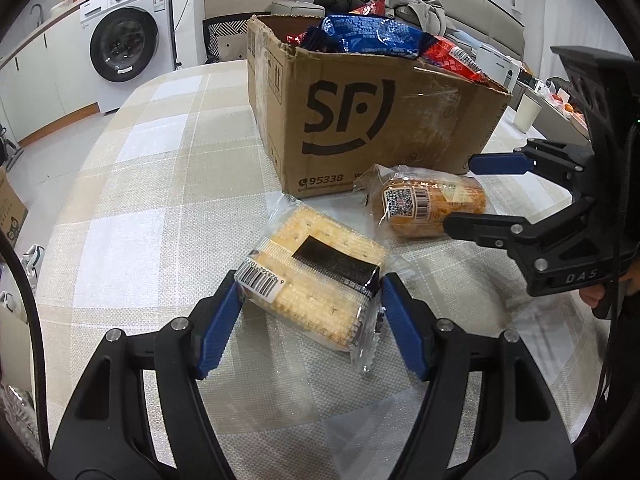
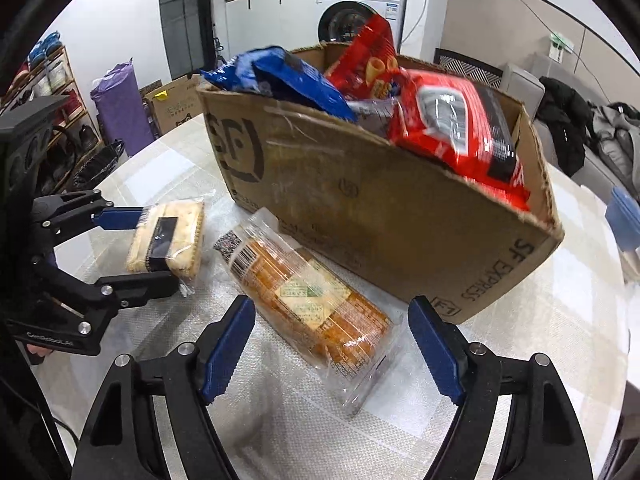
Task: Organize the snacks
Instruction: 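Grasp the cracker pack with the left gripper while the right gripper grasps the bread loaf bag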
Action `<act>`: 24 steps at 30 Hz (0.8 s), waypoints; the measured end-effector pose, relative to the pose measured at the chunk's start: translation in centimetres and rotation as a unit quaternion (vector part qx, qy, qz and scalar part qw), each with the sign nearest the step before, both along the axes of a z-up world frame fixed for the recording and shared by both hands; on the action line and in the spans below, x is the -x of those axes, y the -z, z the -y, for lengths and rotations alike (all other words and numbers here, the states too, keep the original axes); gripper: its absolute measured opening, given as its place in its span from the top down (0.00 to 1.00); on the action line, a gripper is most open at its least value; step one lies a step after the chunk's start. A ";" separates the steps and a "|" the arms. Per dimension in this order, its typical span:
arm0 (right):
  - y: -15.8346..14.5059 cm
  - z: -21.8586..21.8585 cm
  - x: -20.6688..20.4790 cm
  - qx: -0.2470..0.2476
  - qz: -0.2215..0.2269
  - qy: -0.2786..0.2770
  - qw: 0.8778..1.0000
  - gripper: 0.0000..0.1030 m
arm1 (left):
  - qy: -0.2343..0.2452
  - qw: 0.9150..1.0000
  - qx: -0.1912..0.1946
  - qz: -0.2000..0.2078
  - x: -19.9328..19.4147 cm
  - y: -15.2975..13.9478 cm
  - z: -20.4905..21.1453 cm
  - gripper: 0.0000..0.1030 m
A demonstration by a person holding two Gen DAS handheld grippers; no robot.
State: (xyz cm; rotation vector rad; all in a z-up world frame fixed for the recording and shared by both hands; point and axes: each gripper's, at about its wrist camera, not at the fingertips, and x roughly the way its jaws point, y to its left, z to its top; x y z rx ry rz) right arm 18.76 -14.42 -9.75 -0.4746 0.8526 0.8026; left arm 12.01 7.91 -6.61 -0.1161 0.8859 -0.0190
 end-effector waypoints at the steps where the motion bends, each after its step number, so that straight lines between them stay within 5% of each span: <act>1: 0.0 -0.5 0.1 0.001 0.000 -0.002 1.000 0.21 | 0.000 1.000 0.001 0.000 0.0 0.0 0.0 0.34; 10: 0.2 -1.9 -1.0 -0.003 -0.029 -0.034 0.999 0.22 | -0.006 1.000 0.006 0.001 0.0 0.1 -0.3 0.34; 24: 1.2 -1.5 1.3 0.007 -0.063 -0.034 0.997 0.61 | -0.004 1.000 0.004 0.003 0.0 0.1 -0.1 0.34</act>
